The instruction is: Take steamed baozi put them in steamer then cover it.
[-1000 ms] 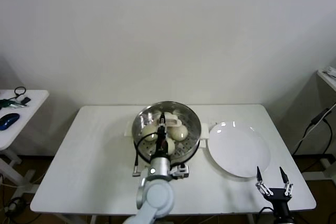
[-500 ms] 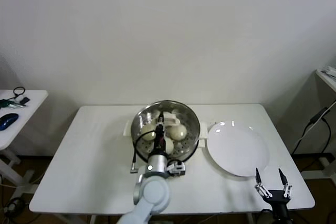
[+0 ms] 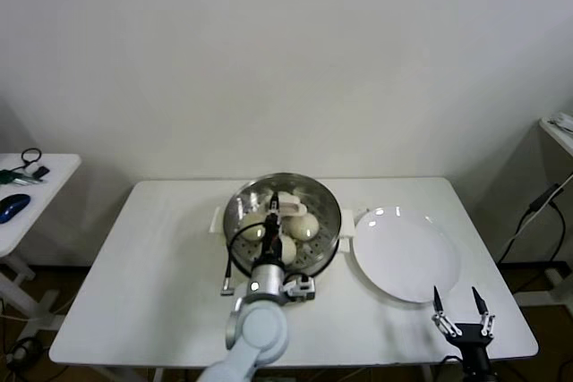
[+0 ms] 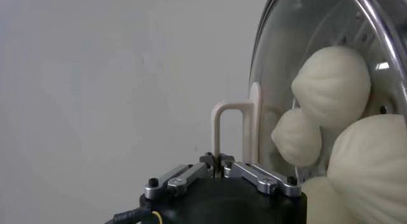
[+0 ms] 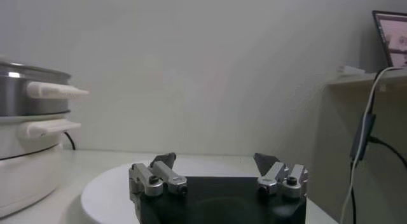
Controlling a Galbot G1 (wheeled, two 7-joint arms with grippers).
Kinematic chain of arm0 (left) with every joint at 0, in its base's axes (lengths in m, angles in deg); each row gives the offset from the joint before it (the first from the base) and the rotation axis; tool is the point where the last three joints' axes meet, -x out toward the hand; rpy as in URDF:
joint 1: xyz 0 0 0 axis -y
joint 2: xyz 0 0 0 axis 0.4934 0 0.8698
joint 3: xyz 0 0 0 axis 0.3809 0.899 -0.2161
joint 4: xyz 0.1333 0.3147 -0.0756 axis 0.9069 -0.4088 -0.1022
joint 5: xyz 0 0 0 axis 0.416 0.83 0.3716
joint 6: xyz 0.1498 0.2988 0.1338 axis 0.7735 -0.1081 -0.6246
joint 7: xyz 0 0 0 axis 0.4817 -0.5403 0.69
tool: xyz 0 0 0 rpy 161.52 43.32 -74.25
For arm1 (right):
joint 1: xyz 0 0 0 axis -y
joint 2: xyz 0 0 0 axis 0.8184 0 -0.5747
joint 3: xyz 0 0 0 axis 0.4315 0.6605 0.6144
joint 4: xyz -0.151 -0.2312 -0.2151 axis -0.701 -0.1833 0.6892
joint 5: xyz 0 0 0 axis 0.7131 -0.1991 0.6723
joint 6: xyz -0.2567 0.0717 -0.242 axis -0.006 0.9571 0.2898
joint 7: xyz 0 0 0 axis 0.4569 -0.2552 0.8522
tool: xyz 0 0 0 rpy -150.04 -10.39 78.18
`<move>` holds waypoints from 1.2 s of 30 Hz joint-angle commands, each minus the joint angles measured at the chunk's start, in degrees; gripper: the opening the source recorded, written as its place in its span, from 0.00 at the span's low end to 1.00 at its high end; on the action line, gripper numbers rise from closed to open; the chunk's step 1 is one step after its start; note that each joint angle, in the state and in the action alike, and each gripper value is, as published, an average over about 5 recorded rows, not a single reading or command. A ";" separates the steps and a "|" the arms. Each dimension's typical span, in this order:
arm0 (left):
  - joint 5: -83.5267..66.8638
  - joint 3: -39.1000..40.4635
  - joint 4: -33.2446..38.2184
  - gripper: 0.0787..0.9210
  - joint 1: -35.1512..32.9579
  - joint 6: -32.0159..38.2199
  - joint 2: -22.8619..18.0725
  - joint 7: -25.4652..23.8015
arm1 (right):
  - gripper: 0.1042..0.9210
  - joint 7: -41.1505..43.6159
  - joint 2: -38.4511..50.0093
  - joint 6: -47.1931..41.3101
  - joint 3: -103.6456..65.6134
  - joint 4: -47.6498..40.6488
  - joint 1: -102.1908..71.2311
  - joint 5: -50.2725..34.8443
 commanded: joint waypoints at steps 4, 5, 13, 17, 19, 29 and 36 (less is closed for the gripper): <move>-6.52 0.82 4.13 0.10 0.06 -0.78 1.52 1.40 | 0.88 0.30 0.03 -0.73 0.07 0.46 0.04 -0.12; -7.29 0.90 4.76 0.12 -0.05 -0.79 1.85 1.49 | 0.88 0.42 0.04 -0.87 0.08 0.47 0.05 -0.11; -13.04 1.38 11.64 0.39 -1.97 -1.04 5.59 1.85 | 0.88 1.28 0.14 -2.15 0.09 0.56 0.09 0.14; -17.53 0.43 14.46 0.51 -4.67 0.38 8.08 4.07 | 0.88 1.65 0.26 -4.07 0.21 0.64 0.05 -0.48; -19.94 -0.66 15.08 0.58 -6.57 2.00 8.92 5.82 | 0.88 0.83 0.41 -5.03 0.61 0.79 -0.07 -1.73; -45.53 -14.93 21.62 0.87 -14.29 8.45 7.52 16.56 | 0.88 -0.19 0.23 -4.27 1.21 2.37 -0.02 -3.75; -73.07 -37.87 22.24 0.88 -19.88 20.42 8.85 18.32 | 0.88 -0.65 0.76 -4.64 0.91 4.04 -0.11 -4.95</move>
